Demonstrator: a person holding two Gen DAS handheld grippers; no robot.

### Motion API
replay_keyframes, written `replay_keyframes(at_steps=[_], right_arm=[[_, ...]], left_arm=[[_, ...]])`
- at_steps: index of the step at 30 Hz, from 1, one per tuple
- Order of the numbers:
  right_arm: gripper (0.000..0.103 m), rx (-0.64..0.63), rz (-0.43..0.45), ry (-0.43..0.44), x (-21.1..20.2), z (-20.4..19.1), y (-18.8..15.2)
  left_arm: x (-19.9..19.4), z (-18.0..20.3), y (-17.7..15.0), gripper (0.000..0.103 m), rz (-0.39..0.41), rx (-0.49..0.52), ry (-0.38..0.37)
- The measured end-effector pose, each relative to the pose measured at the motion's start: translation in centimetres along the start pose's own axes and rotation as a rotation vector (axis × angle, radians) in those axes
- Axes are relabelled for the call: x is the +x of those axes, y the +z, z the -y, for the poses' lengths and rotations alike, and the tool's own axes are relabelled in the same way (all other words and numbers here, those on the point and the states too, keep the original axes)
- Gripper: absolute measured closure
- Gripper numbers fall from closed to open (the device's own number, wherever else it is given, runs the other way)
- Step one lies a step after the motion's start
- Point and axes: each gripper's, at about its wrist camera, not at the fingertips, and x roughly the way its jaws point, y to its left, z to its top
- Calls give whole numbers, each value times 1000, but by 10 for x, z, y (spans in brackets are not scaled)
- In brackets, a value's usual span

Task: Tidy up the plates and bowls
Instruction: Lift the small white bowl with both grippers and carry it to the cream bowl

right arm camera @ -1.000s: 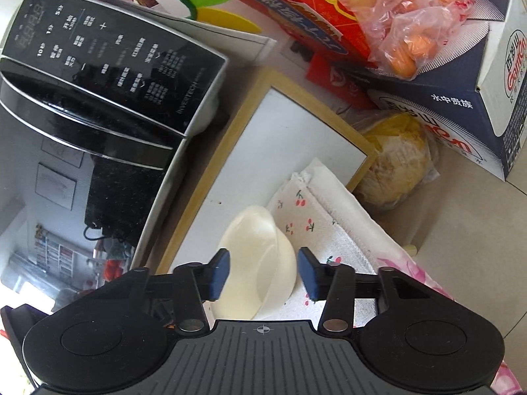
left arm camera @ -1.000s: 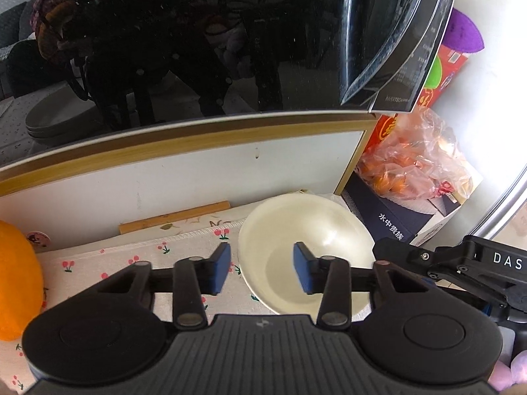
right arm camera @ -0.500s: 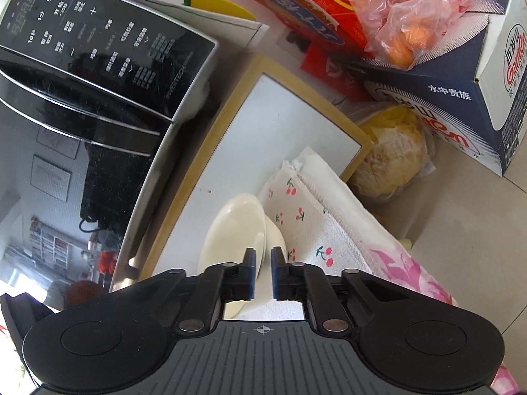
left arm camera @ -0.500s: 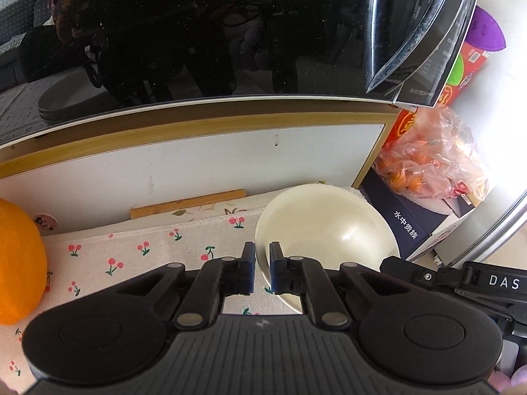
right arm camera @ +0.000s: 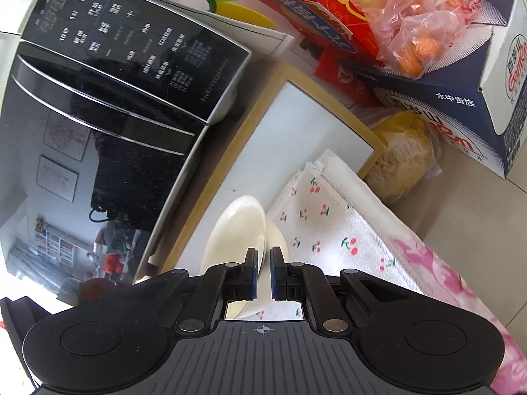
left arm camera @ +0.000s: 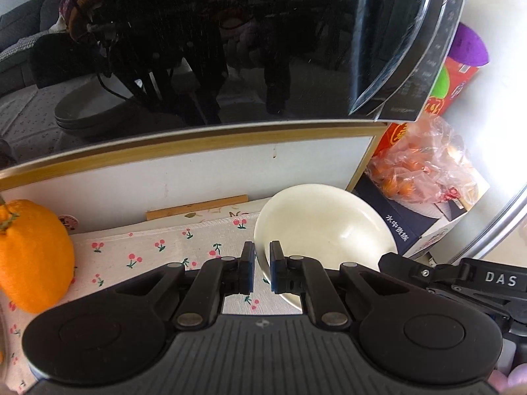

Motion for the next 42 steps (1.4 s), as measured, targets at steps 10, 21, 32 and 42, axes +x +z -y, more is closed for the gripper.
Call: replay_keyframes(at_steps=[10, 21, 32, 42], right_arm=[[95, -31, 14, 2, -37, -36, -6], [95, -79, 23, -2, -87, -71, -21], [94, -105, 22, -17, -135, -84, -46], [94, -123, -9, -51, -157, -82, -74]], left_arm=[[-50, 8, -2, 95, 34, 2, 2], [-95, 20, -14, 94, 62, -5, -7], [-138, 27, -48, 93, 86, -34, -17], [-157, 23, -81, 93, 79, -61, -39]])
